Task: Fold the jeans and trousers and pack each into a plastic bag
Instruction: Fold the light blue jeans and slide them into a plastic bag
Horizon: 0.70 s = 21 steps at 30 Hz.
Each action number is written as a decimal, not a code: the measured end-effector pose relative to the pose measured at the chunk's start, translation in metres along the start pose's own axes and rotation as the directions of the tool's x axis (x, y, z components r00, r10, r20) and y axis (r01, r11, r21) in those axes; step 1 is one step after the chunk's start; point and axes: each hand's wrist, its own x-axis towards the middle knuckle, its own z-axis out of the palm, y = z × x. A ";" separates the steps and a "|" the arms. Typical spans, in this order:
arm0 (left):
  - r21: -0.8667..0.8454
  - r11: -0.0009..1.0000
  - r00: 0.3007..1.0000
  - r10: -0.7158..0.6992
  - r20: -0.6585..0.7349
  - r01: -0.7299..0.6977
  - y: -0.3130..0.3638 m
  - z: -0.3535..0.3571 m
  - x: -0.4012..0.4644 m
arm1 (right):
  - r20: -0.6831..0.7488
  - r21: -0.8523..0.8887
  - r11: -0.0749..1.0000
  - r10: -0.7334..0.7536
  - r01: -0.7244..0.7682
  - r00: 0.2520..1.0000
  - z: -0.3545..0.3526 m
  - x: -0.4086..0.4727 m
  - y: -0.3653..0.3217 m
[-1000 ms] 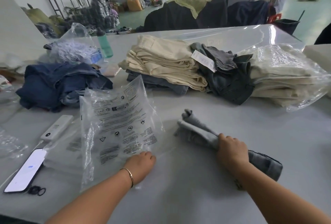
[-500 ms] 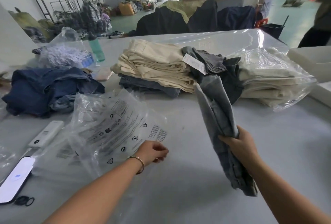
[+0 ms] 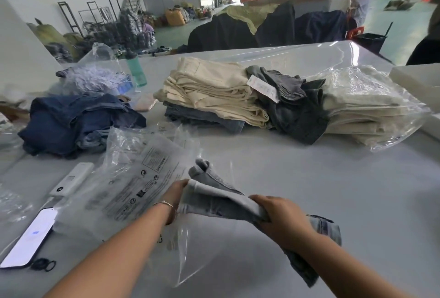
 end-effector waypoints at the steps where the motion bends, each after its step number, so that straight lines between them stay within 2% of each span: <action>1: -0.195 0.980 0.998 0.043 -0.034 -0.049 0.007 -0.004 0.003 | 0.012 -0.027 1.000 -0.007 0.007 1.000 0.001 -0.002 0.003; 2: -0.295 0.951 0.993 0.065 -0.095 -0.090 0.014 -0.008 0.008 | 0.025 -0.065 0.998 -0.012 0.014 1.000 0.001 -0.003 0.005; 4: -0.345 0.927 0.986 0.109 -0.123 -0.145 0.025 -0.018 0.007 | 0.056 -0.164 0.985 -0.044 0.053 0.997 0.003 -0.003 0.005; 6: -0.274 0.942 0.978 0.163 -0.128 -0.193 0.037 -0.024 0.001 | 0.096 -0.275 0.957 -0.072 0.096 0.993 0.005 -0.001 0.001; 9: -0.091 0.952 0.956 0.294 0.013 -0.292 0.063 -0.011 -0.018 | 0.051 -0.317 0.946 -0.050 0.063 0.997 0.009 0.003 -0.010; 12: 0.048 0.870 0.856 0.470 0.214 -0.490 0.084 0.020 -0.043 | -0.053 -0.268 0.959 0.081 -0.092 0.995 0.008 0.014 -0.025; 14: 0.076 0.772 0.748 0.580 0.323 -0.631 0.091 0.034 -0.058 | -0.067 -0.119 0.967 0.218 -0.225 0.974 0.003 0.021 -0.031; 15: 0.104 0.708 0.694 0.635 0.340 -0.699 0.094 0.038 -0.062 | -0.020 -0.004 0.960 0.280 -0.280 0.960 -0.001 0.023 -0.033; 17: 0.281 0.541 0.607 0.741 0.288 -0.793 0.098 0.039 -0.062 | 0.000 0.151 0.945 0.292 -0.289 0.956 -0.007 0.028 -0.033; 19: 0.514 0.440 0.594 0.784 0.180 -0.736 0.101 0.033 -0.057 | 0.046 0.288 0.886 0.366 -0.363 0.929 -0.013 0.033 -0.028; 21: 0.586 0.469 0.641 0.759 0.115 -0.660 0.105 0.029 -0.054 | 0.145 0.365 0.809 0.440 -0.461 0.886 -0.012 0.034 -0.021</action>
